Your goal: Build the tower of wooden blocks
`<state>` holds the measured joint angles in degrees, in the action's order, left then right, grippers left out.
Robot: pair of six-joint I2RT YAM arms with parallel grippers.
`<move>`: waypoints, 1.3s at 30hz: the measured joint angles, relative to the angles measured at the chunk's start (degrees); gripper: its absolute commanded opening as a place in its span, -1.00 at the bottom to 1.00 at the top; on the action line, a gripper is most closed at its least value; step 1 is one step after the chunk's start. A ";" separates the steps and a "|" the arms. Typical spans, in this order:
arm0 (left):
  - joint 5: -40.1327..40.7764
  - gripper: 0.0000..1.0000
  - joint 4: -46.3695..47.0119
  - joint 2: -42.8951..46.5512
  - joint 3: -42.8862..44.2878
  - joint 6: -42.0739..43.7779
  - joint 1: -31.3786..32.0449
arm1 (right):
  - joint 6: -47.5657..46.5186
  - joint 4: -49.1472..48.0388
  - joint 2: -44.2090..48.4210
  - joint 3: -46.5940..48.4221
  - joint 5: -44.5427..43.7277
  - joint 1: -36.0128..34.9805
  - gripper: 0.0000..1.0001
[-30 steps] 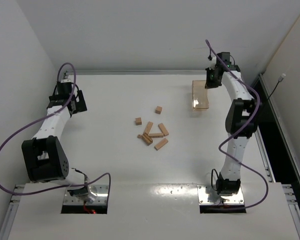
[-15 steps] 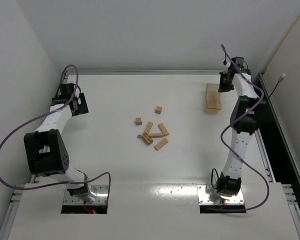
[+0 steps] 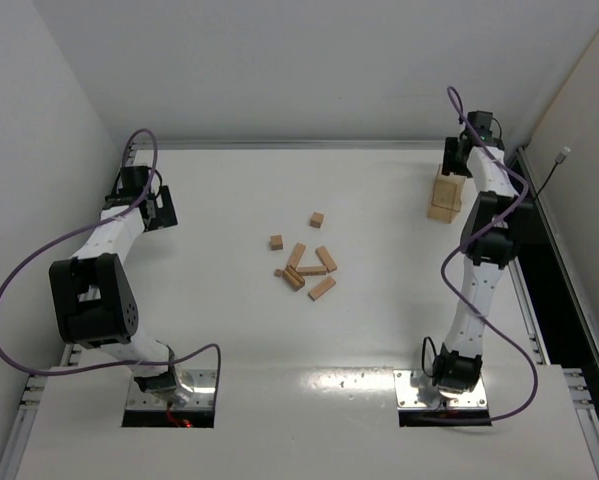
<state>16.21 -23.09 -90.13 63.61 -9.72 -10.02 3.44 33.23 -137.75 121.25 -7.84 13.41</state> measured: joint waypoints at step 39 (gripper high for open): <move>-1.99 1.00 0.52 5.77 -3.28 0.42 0.02 | -17.42 4.15 35.56 -49.57 26.58 -35.43 0.07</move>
<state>14.22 -22.57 -84.36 60.34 -9.30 -10.00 -13.98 37.39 -102.19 71.68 18.74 -22.02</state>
